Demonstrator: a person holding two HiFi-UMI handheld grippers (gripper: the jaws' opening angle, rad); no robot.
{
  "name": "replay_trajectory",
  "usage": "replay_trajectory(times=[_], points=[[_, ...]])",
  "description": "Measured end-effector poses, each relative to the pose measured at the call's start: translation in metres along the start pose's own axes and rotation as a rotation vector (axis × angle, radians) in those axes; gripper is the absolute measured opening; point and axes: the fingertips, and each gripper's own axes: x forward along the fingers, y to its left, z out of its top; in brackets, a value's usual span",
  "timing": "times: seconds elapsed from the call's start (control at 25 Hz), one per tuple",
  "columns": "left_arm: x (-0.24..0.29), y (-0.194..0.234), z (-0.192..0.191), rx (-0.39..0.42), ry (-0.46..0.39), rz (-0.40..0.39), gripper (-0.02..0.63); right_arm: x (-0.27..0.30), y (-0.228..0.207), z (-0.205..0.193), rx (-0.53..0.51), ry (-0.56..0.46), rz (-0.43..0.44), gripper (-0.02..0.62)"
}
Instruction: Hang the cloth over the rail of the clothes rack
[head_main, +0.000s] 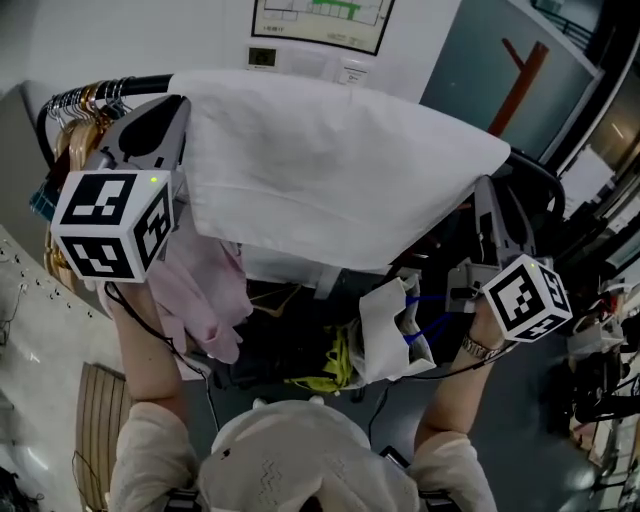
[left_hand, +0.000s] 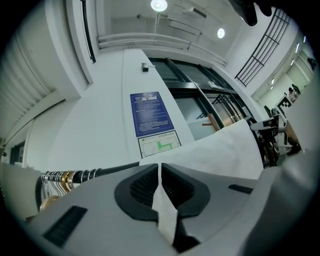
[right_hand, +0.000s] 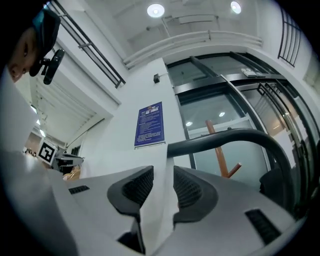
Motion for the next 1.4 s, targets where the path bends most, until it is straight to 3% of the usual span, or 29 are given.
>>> replay_trajectory(times=[0.24,0.36,0.56,0.68,0.8,0.88,1.16,1.28,1.32,1.4], points=[[0.003,-0.003,0.000,0.010,0.009,0.025,0.017,0.007,-0.005,0.007,0.008,-0.017,0.058,0.115],[0.002,0.008,-0.007,-0.034,0.016,0.032,0.017,0.007,-0.006,0.005,0.059,-0.027,0.064,0.115],[0.008,0.011,-0.012,-0.049,0.030,0.022,0.018,0.014,-0.001,0.006,0.014,-0.018,0.064,0.115],[0.008,0.004,-0.015,-0.080,0.029,-0.029,0.031,0.013,-0.002,0.002,-0.023,0.007,0.062,0.115],[0.009,0.000,-0.014,-0.117,0.016,-0.081,0.099,0.014,-0.002,0.000,-0.070,0.038,0.070,0.117],[0.014,0.001,-0.014,-0.131,0.010,-0.095,0.109,0.016,-0.003,0.000,-0.068,0.047,0.081,0.117],[0.015,-0.001,-0.015,-0.160,0.001,-0.109,0.101,0.018,0.003,0.005,-0.008,0.029,0.167,0.117],[0.012,-0.003,-0.010,-0.151,-0.003,-0.100,0.050,0.018,0.008,0.005,-0.013,0.030,0.200,0.115],[0.011,-0.004,-0.007,-0.157,-0.007,-0.099,0.032,0.018,0.009,0.006,-0.023,0.032,0.203,0.106],[0.010,-0.002,-0.003,-0.172,-0.016,-0.088,0.021,0.018,0.008,0.009,-0.024,0.030,0.205,0.023]])
